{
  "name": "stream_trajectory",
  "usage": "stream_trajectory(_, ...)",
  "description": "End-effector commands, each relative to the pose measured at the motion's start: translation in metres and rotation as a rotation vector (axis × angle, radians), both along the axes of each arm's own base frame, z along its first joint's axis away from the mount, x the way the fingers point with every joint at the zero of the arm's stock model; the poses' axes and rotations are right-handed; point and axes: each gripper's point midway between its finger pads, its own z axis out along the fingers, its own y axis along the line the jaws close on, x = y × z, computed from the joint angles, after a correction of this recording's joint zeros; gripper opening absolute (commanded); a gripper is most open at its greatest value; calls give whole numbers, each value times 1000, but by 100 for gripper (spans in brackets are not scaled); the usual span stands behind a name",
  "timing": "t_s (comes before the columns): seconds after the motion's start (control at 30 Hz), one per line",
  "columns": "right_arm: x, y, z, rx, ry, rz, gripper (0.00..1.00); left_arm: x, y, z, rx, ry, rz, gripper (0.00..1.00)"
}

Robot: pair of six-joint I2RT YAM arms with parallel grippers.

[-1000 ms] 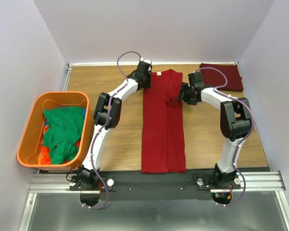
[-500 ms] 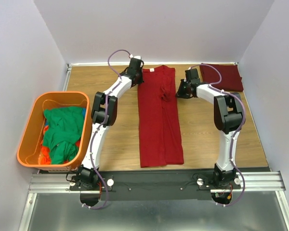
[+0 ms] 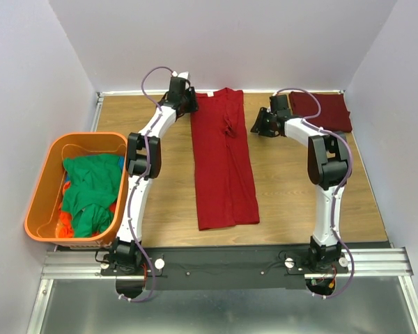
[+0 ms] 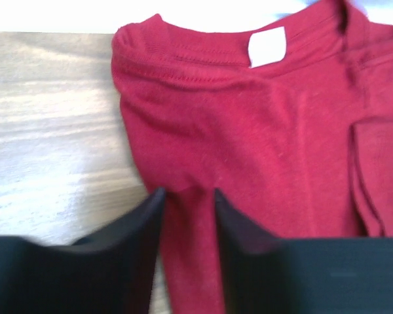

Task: Fold and stack the t-shirts
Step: Fold the tshirt

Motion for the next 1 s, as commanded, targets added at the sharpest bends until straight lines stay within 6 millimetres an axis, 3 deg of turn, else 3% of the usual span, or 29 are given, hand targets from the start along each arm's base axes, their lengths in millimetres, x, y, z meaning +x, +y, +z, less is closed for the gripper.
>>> stream_trajectory(0.0, -25, -10, -6, -26, 65, 8, 50, 10, 0, 79, -60, -159, -57, 52)
stream_trajectory(0.07, -37, -8, 1, -8, 68, 19, 50, 5, 4, 131, -71, -234, -56, 54)
stream_trajectory(0.1, -39, -7, 3, -9, 62, 29, 50, 3, 5, 143, -74, -254, -51, 54)
stream_trajectory(0.13, -43, -5, 4, -8, 61, 38, 50, -3, 8, 137, -69, -233, -45, 54)
stream_trajectory(0.27, -49, 10, 7, -19, 48, 77, 50, -27, 17, 147, -90, -202, 18, 49)
stream_trajectory(0.3, -48, 12, 5, -23, 50, 80, 50, -35, 22, 159, -97, -209, 48, 48)
stream_trajectory(0.33, -49, 15, 4, -33, 48, 87, 50, -41, 21, 155, -103, -192, 54, 45)
stream_trajectory(0.37, -49, 19, 2, -52, 46, 86, 50, -55, 21, 129, -99, -127, 59, 41)
stream_trajectory(0.4, -48, 20, 1, -63, 43, 84, 50, -64, 18, 124, -108, -109, 61, 35)
stream_trajectory(0.43, -46, 21, -2, -81, 40, 83, 50, -81, 7, 113, -118, -85, 40, 33)
stream_trajectory(0.53, -43, 23, -2, -111, 26, 80, 50, -105, -12, 107, -124, -67, 14, 26)
stream_trajectory(0.57, -43, 24, -5, -129, 26, 79, 50, -120, -26, 90, -119, -30, -11, 25)
stream_trajectory(0.67, -41, 19, -8, -174, 18, 56, 50, -148, -58, 75, -128, 0, -73, 16)
stream_trajectory(0.87, -38, 14, -5, -217, 0, 26, 50, -182, -98, 44, -98, 59, -140, 10)
stream_trajectory(0.97, -39, 10, 2, -228, -14, 7, 50, -187, -101, 36, -84, 72, -137, 8)
